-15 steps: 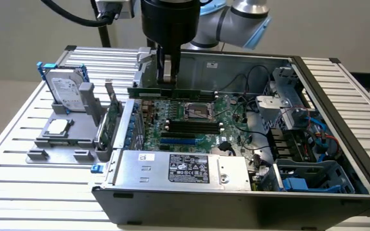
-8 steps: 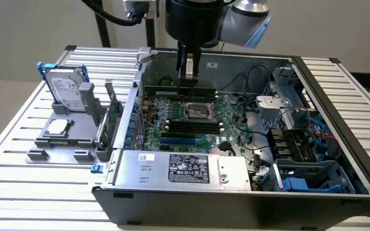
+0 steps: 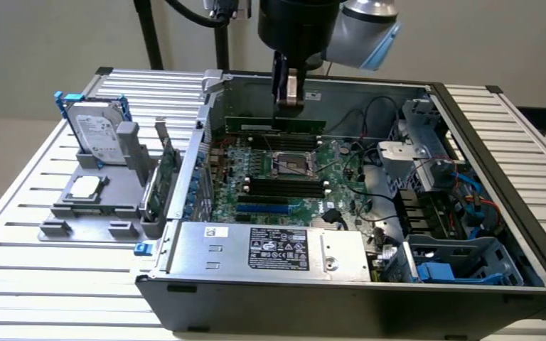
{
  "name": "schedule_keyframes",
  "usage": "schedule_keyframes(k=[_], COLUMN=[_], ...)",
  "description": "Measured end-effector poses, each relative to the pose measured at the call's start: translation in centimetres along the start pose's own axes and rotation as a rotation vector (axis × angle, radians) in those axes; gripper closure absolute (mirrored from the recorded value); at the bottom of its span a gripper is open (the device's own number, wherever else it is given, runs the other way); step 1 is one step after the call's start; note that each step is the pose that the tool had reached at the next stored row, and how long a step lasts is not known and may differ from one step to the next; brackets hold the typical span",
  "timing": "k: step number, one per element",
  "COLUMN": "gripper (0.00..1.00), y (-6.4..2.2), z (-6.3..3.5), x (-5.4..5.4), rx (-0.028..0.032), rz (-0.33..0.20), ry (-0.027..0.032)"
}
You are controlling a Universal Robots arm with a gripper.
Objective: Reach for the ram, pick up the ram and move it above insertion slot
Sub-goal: 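Pick up the ram and move it above insertion slot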
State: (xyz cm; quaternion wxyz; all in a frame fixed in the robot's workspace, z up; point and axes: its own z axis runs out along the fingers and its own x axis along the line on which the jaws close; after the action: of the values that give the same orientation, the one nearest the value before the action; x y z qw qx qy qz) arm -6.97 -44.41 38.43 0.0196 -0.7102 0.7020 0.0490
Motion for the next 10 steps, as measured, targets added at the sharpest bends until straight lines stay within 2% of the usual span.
schedule_keyframes(k=[7, 10], gripper=[0.87, 0.87], y=[-0.61, -0.87], z=[0.46, 0.66], x=[-1.0, -1.4], rx=[0.0010, 0.0013], rz=[0.010, 0.013], ry=[-0.0003, 0.0015])
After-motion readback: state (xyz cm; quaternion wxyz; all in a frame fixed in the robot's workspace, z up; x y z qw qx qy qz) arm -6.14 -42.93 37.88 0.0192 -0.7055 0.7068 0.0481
